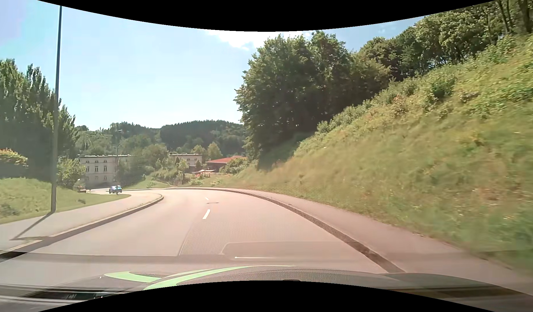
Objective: Follow the waypoints while adhering to traffic rules and regulations
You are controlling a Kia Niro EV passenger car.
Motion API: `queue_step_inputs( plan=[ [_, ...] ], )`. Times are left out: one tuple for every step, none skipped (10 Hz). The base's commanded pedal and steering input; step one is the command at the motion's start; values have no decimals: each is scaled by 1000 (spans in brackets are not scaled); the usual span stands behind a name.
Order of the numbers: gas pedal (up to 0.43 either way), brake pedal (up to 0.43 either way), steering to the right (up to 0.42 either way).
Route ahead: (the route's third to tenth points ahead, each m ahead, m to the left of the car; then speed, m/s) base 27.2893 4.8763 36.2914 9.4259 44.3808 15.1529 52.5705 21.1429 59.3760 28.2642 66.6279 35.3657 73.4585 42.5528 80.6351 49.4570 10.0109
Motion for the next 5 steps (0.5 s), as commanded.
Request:
queue_step_inputs(
  plan=[
    [0, 43, -65],
    [0, 43, -65],
    [0, 49, -64],
    [0, 49, -64],
    [0, 0, -62]
  ],
)
